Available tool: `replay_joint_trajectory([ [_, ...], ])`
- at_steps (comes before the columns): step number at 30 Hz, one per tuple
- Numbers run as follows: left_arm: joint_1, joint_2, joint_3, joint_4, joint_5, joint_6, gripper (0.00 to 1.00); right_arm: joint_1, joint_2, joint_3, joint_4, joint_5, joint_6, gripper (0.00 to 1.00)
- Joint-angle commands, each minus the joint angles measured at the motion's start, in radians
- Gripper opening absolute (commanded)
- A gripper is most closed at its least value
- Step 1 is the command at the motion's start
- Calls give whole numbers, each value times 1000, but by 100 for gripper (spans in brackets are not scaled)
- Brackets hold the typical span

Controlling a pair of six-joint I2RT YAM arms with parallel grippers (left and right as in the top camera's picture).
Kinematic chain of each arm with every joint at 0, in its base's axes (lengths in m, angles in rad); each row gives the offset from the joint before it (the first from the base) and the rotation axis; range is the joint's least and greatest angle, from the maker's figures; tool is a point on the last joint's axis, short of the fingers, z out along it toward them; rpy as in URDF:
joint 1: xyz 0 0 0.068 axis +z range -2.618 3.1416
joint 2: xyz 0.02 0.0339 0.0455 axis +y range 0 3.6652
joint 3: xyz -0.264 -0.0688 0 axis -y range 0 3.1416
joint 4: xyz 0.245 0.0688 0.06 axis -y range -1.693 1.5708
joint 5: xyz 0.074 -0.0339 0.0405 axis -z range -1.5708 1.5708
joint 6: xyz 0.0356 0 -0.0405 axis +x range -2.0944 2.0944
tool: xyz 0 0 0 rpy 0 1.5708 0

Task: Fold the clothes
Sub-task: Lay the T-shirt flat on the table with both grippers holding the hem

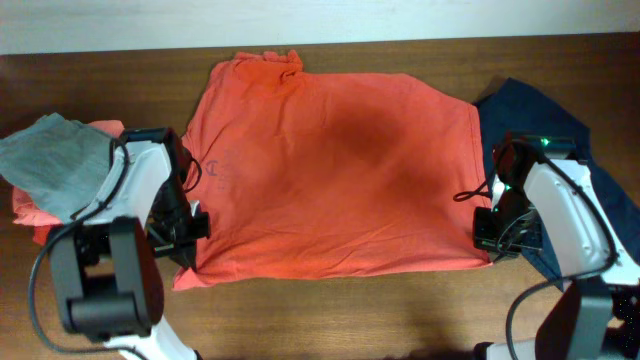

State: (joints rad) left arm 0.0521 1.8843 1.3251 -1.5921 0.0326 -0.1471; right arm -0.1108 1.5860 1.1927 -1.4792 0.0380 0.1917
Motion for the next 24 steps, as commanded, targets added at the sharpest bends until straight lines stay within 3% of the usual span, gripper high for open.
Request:
replay_joint_trajectory([
  [1,5,-177,-40,-2,-22,-40,0,-10,-58,-6,3,0,39,4],
  [9,5,-371,-47,35,-22,-40,0,-9,-129,-6,63,-1,42,4],
  [17,5,-373,-47,442,-22,-101,0,-9,-126,-4,306,-1,-1,4],
  [24,5,-370,-47,609,-22,-111,0,-9,-116,-4,457,-1,-1,4],
])
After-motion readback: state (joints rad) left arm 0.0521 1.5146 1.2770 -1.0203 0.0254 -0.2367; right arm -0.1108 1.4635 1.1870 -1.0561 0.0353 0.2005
